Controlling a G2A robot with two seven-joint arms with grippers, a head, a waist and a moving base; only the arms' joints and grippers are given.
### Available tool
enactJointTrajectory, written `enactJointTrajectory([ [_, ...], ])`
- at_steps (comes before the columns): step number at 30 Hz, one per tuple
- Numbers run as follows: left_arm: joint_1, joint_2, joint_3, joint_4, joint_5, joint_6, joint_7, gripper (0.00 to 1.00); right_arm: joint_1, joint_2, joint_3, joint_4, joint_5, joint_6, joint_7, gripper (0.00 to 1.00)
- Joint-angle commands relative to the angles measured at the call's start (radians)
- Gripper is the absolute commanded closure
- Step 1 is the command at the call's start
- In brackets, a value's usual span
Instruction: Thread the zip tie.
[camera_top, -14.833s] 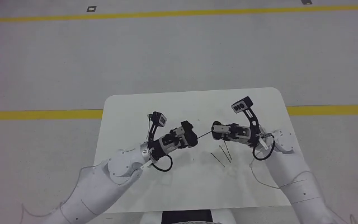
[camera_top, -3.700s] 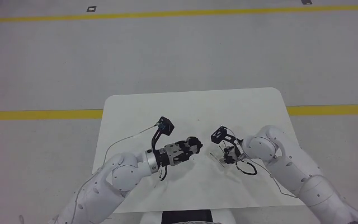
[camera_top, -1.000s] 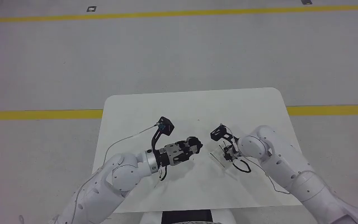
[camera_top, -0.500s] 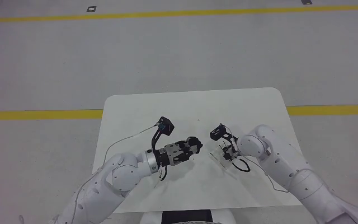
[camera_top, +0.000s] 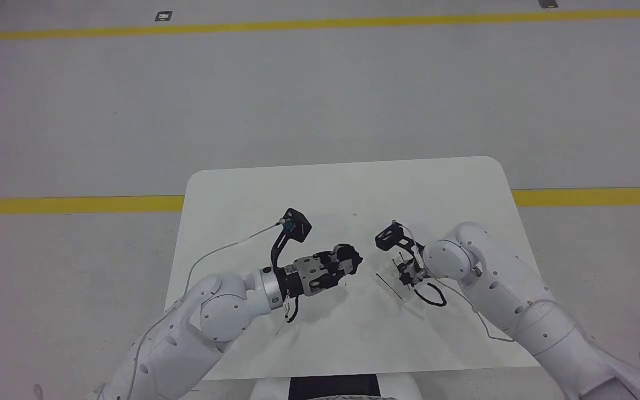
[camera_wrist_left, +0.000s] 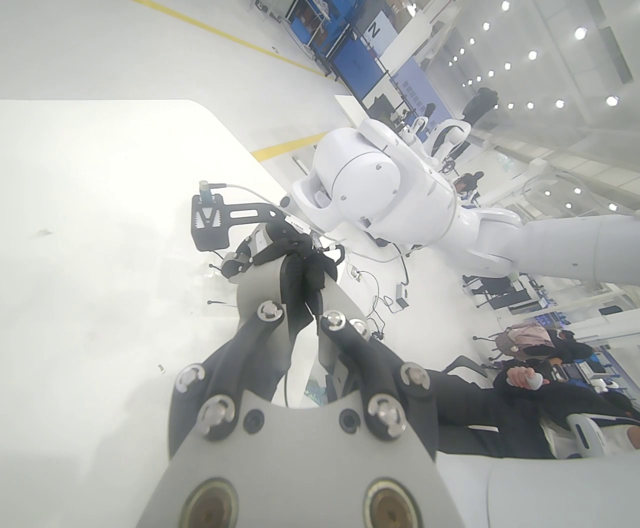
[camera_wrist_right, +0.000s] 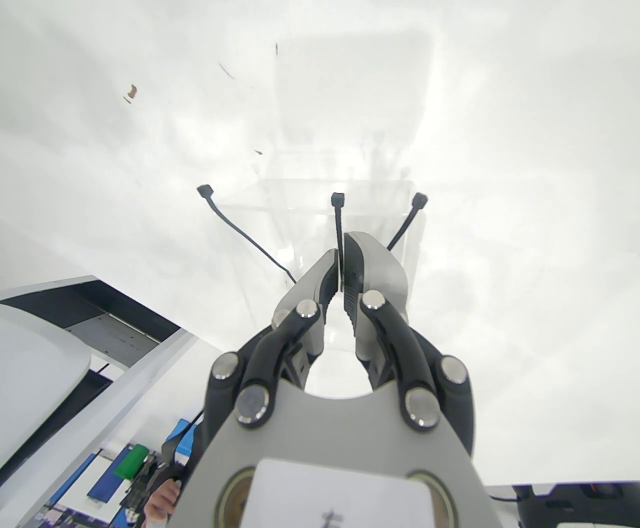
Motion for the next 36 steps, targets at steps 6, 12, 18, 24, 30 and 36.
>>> enactJointTrajectory([
  [6,0.0,0.0,0.0,0.0,0.0,0.0,0.0,1.0,-0.013,0.005,0.017,-0.036,-0.011,0.007,0.005,1.0],
  [12,0.0,0.0,0.0,0.0,0.0,0.0,0.0,1.0,-0.051,0.021,0.07,-0.094,-0.002,-0.007,-0.004,1.0],
  [18,0.0,0.0,0.0,0.0,0.0,0.0,0.0,1.0,-0.119,0.047,0.164,-0.163,0.053,-0.071,-0.033,1.0],
  [24,0.0,0.0,0.0,0.0,0.0,0.0,0.0,1.0,-0.189,0.071,0.259,-0.201,0.147,-0.192,-0.092,1.0],
  [30,0.0,0.0,0.0,0.0,0.0,0.0,0.0,1.0,-0.24,0.112,0.286,-0.325,0.317,-0.217,-0.16,1.0],
  [36,0.0,0.0,0.0,0.0,0.0,0.0,0.0,1.0,-0.228,0.169,0.268,-0.386,0.453,-0.217,-0.167,1.0],
])
